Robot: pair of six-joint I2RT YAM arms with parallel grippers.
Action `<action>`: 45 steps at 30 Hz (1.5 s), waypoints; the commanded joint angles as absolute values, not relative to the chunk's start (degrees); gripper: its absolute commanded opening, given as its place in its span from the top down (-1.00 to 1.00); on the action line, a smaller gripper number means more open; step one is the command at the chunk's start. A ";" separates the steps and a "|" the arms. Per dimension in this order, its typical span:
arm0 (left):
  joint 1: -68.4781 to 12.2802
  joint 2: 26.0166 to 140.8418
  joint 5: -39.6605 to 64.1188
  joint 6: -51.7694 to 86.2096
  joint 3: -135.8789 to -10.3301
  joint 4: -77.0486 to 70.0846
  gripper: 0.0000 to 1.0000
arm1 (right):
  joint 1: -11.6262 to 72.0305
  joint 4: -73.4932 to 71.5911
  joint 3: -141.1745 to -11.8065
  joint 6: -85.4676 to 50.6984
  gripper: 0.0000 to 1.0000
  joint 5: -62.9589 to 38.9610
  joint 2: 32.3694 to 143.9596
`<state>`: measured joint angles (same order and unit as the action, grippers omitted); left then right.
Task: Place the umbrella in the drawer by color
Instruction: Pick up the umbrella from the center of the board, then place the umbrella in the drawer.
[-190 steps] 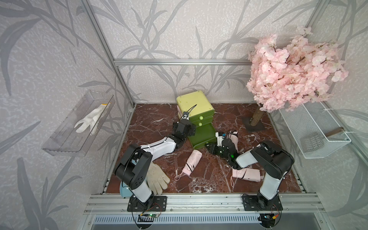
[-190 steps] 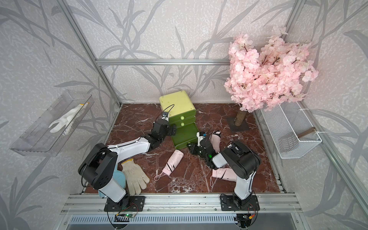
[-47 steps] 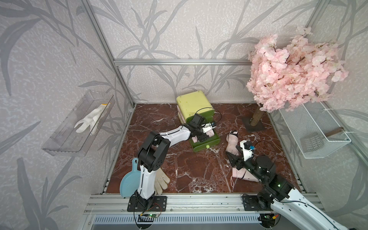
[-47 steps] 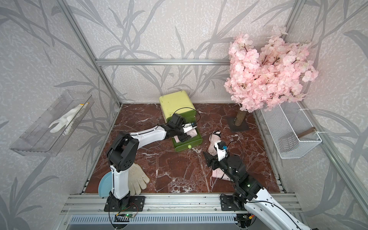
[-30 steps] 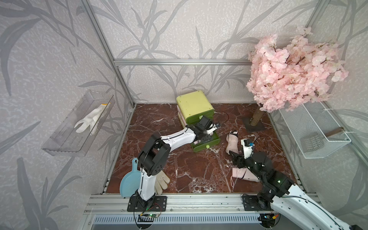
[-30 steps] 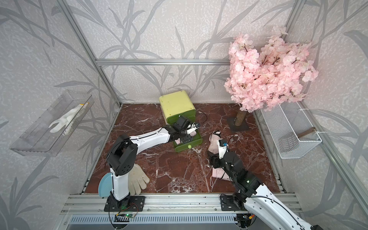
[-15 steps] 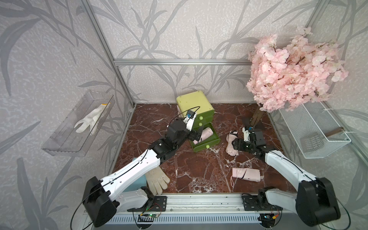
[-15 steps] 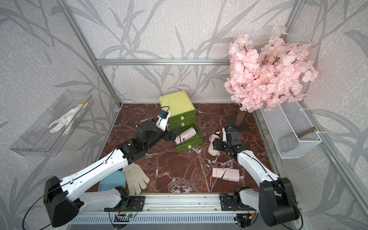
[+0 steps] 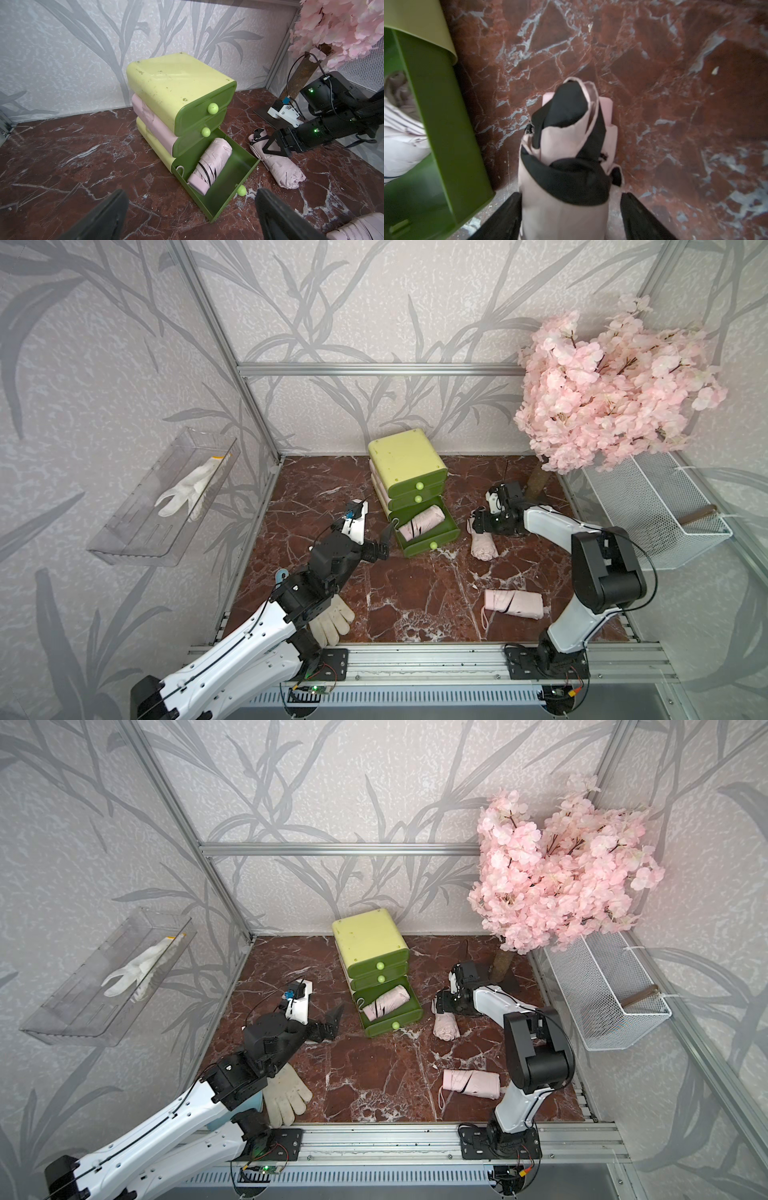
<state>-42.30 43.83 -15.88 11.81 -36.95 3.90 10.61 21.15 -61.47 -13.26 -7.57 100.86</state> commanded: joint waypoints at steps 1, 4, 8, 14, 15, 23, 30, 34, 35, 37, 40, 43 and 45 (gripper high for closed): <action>-42.19 43.13 -16.41 13.17 -35.96 4.34 -1.00 | 10.91 29.82 -63.41 -10.54 -0.54 -1.62 103.34; -42.19 42.41 -15.17 13.81 -35.64 4.41 -1.00 | 12.61 31.14 -64.42 -8.14 -0.57 -0.27 104.51; -42.19 41.25 -15.16 13.98 -35.09 4.09 -1.00 | 13.65 32.34 -65.82 -5.67 -0.51 -6.09 106.24; -42.19 39.69 -15.25 14.24 -34.89 4.64 -1.00 | 15.61 23.74 -60.61 -0.52 0.04 -7.41 95.36; -42.19 39.23 -15.23 14.32 -34.89 4.90 -1.00 | 15.96 22.01 -59.43 0.81 0.07 -6.87 92.38; -42.36 35.49 -16.66 14.68 -34.02 4.98 -1.00 | 20.74 10.93 -54.02 26.82 0.23 -19.50 71.07; -42.38 31.79 -19.74 15.10 -32.75 4.78 -1.00 | 32.51 29.41 -69.85 61.05 0.21 0.15 80.94; -42.37 30.29 -21.24 14.90 -32.08 4.63 -1.00 | 35.48 34.51 -76.93 72.61 0.22 7.40 88.17; -42.38 30.16 -21.35 14.86 -31.92 4.54 -1.00 | 35.87 35.75 -78.89 73.51 0.22 8.53 89.75; -42.42 30.15 -21.63 14.77 -31.82 4.41 -1.00 | 36.96 36.97 -81.83 75.57 0.21 11.90 93.23; -42.37 30.58 -21.62 14.70 -31.73 4.22 -1.00 | 37.86 38.96 -84.93 77.67 0.19 12.52 97.20; -42.40 31.21 -21.45 14.68 -31.71 4.01 -1.00 | 38.87 41.86 -86.95 79.99 0.17 12.50 101.95; -42.41 31.42 -21.36 14.71 -31.79 3.90 -1.00 | 39.59 43.50 -88.50 80.13 0.15 13.03 104.97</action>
